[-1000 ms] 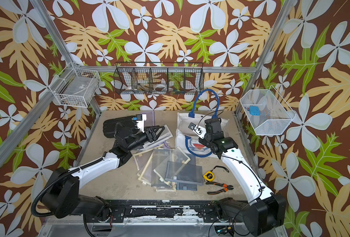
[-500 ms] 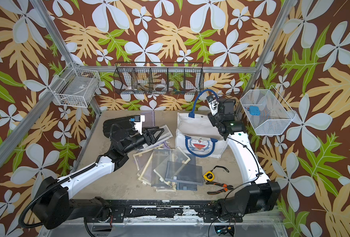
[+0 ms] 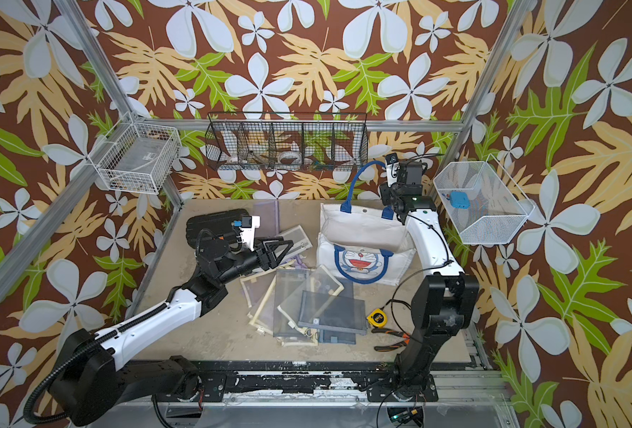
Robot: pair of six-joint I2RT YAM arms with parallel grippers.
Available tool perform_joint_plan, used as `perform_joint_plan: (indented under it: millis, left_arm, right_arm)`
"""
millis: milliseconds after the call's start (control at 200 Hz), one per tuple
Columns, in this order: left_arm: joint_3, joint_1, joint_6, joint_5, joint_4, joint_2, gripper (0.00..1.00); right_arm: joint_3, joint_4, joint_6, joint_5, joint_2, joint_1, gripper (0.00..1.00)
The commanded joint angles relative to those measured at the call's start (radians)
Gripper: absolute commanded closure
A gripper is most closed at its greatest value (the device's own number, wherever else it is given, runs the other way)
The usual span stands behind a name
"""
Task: Put the pencil pouch into the canvas bag
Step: Adjust the canvas bag at the center of the board.
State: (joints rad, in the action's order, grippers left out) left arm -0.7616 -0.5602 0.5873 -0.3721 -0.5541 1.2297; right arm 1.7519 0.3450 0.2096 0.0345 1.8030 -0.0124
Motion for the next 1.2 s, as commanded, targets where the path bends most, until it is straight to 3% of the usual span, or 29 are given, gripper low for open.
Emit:
perform_joint_plan:
  millis: [0, 210, 556, 751, 896, 1016, 1196]
  left_arm:
    - [-0.009, -0.001, -0.037, 0.021, 0.026, -0.014, 0.28]
    - [-0.001, -0.001, -0.045, 0.044, 0.026, -0.039, 0.28]
    - [0.019, -0.001, -0.062, 0.054, 0.030, -0.067, 0.28]
    - [0.008, -0.001, -0.075, 0.071, 0.075, -0.065, 0.27]
    - [-0.053, 0.001, -0.106, 0.154, 0.298, -0.055, 0.27]
    - [-0.077, 0.032, -0.147, 0.186, 0.508, -0.054, 0.28]
    - [0.041, 0.100, -0.121, 0.185, 0.584, -0.093, 0.28]
  right_arm:
    - [0.072, -0.012, -0.014, 0.051, 0.058, -0.001, 0.58]
    - [0.083, 0.026, -0.040, 0.077, 0.144, -0.001, 0.76]
    - [-0.024, 0.006, -0.081, 0.093, 0.147, -0.006, 0.81]
    - [-0.006, -0.004, -0.082, 0.134, 0.055, 0.004, 0.64]
    - [-0.067, -0.042, -0.048, 0.172, -0.054, 0.058, 0.45]
    - [-0.181, -0.090, -0.045, 0.188, -0.167, 0.140, 0.35]
    - [-0.392, -0.147, -0.067, 0.229, -0.358, 0.328, 0.28]
